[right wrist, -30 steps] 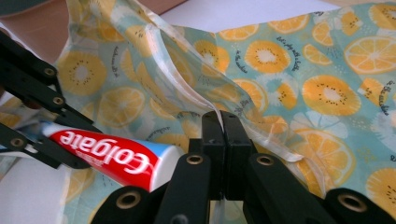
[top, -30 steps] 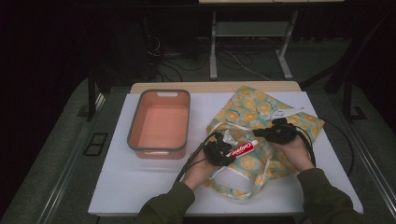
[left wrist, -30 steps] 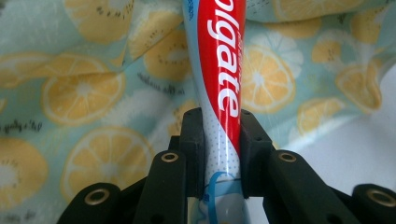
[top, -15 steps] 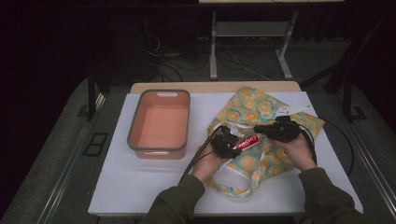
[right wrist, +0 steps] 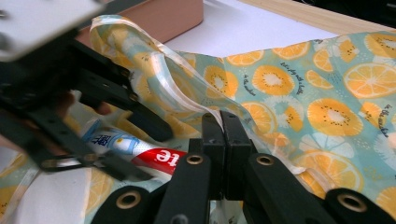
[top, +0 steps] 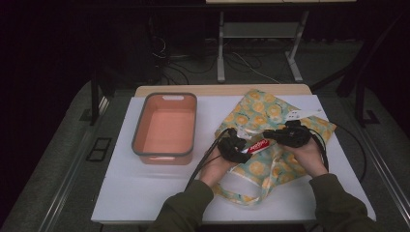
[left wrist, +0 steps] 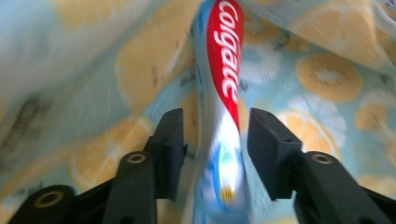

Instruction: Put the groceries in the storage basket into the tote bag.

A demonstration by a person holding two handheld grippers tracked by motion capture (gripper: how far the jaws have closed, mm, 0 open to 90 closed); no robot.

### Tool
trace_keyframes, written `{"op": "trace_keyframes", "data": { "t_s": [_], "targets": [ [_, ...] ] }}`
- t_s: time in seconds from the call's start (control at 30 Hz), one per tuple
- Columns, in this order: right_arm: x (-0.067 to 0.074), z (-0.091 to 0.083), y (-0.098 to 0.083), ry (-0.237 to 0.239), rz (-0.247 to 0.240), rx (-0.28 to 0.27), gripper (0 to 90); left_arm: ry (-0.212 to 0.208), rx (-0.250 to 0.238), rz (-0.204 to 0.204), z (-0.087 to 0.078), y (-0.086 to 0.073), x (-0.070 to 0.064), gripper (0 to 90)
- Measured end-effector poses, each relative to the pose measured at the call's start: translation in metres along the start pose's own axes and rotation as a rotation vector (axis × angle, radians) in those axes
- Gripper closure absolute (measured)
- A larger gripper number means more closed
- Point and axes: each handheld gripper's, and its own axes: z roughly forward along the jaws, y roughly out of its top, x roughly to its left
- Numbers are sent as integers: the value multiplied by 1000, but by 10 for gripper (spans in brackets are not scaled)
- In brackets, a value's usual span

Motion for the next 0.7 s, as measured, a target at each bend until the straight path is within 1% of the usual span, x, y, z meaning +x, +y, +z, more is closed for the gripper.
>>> {"op": "trace_keyframes", "data": {
  "t_s": [0.03,0.17,0.23,0.27,0.33,0.37,0.4,0.47,0.57,0.6,0.67,0.7],
  "targets": [
    [0,0,0,0,1,1,894,4,0,7,-4,-3,0,481],
    [0,1,-1,-4,2,5,893,9,3,14,-20,-14,0,411],
    [0,1,-1,-5,1,8,894,1,-4,19,-26,-20,0,401],
    [0,2,-1,-5,1,8,893,6,-6,19,-28,-22,-1,408],
    [0,2,-1,-6,1,11,893,6,-7,24,-28,-27,0,436],
    [0,2,-1,-7,1,12,894,3,-10,17,-26,-29,0,445],
    [0,3,-1,-7,1,12,893,-9,-8,12,-25,-30,0,453],
    [0,2,-1,-9,0,14,893,-7,3,18,-21,-31,-1,460],
    [0,3,-2,-9,-2,15,894,-7,6,12,-18,-32,-1,481],
    [0,3,-2,-8,-2,14,893,-8,4,9,-17,-32,-1,497],
    [0,3,-2,-7,-2,16,894,-9,8,15,-17,-32,-1,518],
    [0,3,-2,-7,-3,16,894,-4,2,20,-17,-32,-2,556]
  ]
}}
